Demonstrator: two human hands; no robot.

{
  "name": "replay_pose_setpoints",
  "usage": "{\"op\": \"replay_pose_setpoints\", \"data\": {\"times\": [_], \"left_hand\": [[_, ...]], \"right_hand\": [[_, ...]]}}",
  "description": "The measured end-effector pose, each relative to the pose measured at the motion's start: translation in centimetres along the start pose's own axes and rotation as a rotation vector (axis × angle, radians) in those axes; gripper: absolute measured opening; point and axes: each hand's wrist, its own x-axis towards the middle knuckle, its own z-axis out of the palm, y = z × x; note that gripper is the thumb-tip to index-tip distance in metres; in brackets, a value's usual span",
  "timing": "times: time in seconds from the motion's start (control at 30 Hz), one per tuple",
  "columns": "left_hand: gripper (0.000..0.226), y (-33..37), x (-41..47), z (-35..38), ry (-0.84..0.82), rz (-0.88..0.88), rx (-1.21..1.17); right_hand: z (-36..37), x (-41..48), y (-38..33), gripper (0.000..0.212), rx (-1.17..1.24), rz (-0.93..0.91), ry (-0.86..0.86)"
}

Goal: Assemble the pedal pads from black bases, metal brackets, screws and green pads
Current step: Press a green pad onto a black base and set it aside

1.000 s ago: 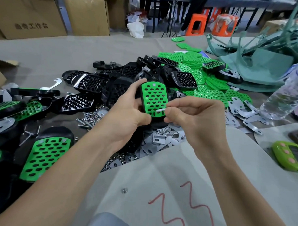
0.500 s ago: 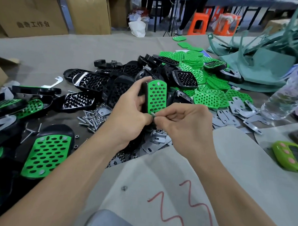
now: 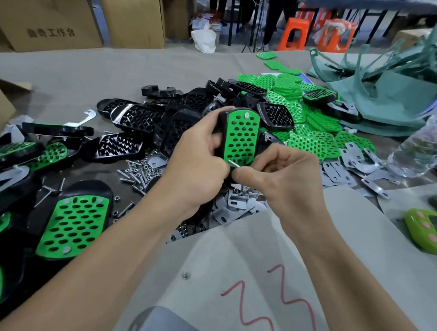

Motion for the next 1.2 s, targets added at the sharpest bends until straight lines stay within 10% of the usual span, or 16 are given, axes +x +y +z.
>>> {"op": "replay_pose_setpoints", "data": {"times": [0.17,0.3,0.8,1.2], "left_hand": [[0.091,0.4,-0.3,0.2,-0.131,-0.015,-0.147],[0.089,0.3,-0.7,1.0,-0.216,-0.027,-0.168],[0.098,1.1,-0.6,-0.3,-0.44,-0.046,-0.177],[0.071,0.1,0.5,-1.9,-0.033,-0.158,-0.258]], "right_hand": [[-1.1,1.0,0.2,0.088,0.279,0.1,-0.22],[-1.3,0.9,0.3,0.054,0.424,0.127,-0.49],[-0.3,0.5,0.5,0.056,0.516,0.209,-0.318],[-1.8,1.5,0.4,0.041,0.627,0.332,-0.411]]}}
